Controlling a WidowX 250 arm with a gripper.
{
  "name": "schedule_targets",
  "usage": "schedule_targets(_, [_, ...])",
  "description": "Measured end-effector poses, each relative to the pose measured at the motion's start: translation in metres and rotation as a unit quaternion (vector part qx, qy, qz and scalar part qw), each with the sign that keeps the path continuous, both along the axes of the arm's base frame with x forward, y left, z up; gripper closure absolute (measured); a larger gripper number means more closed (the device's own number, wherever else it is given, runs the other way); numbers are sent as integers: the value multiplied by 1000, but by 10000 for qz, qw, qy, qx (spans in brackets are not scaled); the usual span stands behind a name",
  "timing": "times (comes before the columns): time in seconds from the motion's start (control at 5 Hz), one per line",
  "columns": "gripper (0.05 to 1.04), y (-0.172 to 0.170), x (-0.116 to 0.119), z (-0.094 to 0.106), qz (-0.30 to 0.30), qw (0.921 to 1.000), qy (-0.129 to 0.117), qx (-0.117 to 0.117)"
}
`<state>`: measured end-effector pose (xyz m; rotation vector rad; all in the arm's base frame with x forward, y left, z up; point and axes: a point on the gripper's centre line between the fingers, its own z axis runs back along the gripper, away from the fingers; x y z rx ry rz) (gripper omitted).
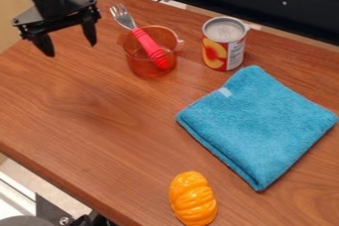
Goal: Moving the pot into bottom left of the table
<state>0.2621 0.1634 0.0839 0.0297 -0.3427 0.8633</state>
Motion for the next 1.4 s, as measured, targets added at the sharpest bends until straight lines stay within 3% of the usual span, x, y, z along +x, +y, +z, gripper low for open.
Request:
schedule_targets(0.2, [84, -4, 11, -2, 667, 9977, -17, -140])
schedule_targets(0.4, [84, -11, 26, -7, 1228, 9918, 169, -310])
schedule_targets(0.6, [84, -22, 33, -12, 1523, 9862, 378, -521])
schedule_targets(0.8, [84, -34, 38, -14, 1711, 9816, 317, -783])
schedule_targets(1.0, [84, -41, 40, -26, 1968, 9761, 305, -872])
schedule_targets(1.2, [84, -42, 45, -38, 2149, 9735, 313, -719])
schedule_targets(1.4, [84, -42, 47, -44, 2300, 9699, 279, -747])
